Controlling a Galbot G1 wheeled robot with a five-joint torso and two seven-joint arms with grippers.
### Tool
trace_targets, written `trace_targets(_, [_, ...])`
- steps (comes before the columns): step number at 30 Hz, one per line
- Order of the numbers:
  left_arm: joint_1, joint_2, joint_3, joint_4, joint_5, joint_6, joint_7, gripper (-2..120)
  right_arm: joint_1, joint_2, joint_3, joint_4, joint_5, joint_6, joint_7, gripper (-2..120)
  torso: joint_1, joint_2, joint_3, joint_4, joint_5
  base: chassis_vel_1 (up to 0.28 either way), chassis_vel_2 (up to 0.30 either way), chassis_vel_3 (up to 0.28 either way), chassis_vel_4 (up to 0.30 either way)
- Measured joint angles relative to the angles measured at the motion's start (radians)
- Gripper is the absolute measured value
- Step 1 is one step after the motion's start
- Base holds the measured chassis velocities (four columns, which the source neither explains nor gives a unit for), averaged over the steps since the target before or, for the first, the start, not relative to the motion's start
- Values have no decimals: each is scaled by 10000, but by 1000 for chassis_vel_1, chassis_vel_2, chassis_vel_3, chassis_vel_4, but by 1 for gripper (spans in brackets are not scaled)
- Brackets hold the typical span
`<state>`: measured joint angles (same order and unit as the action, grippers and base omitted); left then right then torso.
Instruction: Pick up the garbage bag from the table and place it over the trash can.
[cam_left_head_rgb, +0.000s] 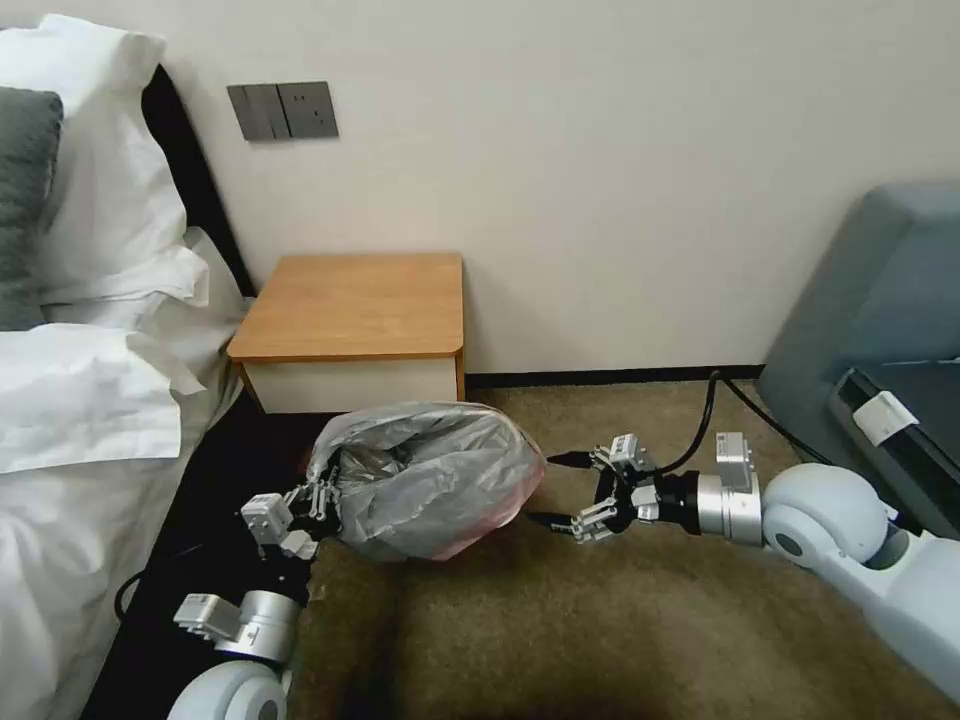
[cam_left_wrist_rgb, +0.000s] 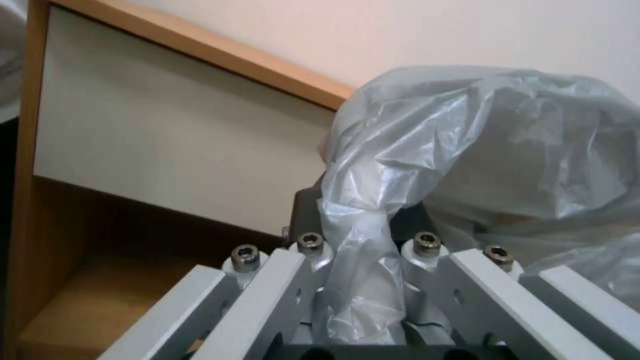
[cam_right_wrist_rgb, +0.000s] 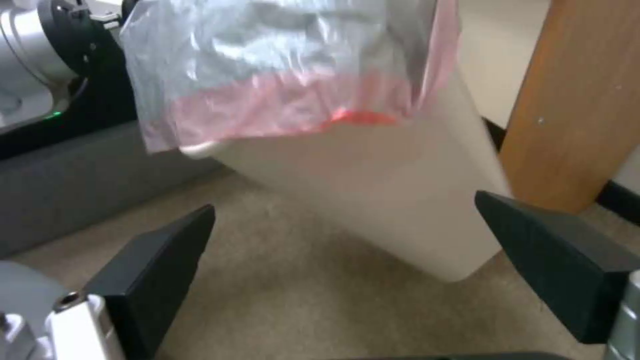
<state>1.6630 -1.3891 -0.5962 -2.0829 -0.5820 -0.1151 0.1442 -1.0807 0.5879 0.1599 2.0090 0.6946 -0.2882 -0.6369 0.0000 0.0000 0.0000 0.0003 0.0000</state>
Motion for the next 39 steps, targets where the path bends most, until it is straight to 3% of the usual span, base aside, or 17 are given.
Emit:
trace_targets(4, [-70,-21,37,0,46,34,-278,8,-1403,199,1100,470,249,35,294,100,0,0,0,-3,-1,0,0,0,0])
trace_targets(7, [-128,-17,36,0,39,67,-474,8,-2715,487,1671,1036,1039,78,1212,100,0,1,-1,-6,-2,0,0,0,0])
trace_targets(8, [-128,-17,36,0,39,67,-474,8,-2715,487,1671,1036,1039,78,1212,100,0,1,-1,-6,-2,0,0,0,0])
trace_targets(11, [-181,-31,56,-58,-70,146,-710,8,-3582,1262,1530,1632,2899,-325,2956,100,0,0,0,-2,-2,0,0,0,0])
trace_targets(18, [-213,-4,119,-247,-243,347,-793,8,-3900,2710,935,1570,4846,-1026,4593,100,0,0,-1,-3,-2,0,0,0,0])
trace_targets(24, [-216,10,187,-291,-266,405,-794,8,-3332,3407,281,1068,5331,-1174,4905,100,1,0,-1,-2,-1,0,0,0,0])
trace_targets(34, [-257,17,196,-292,-255,483,-784,8,-2222,3775,-780,845,5291,-1145,5019,100,0,0,0,-2,-1,0,0,0,0])
trace_targets(39, [-269,29,172,-292,-259,512,-763,8,-1918,3830,-1087,690,4988,-1150,4878,89,0,1,0,-2,0,0,0,0,0])
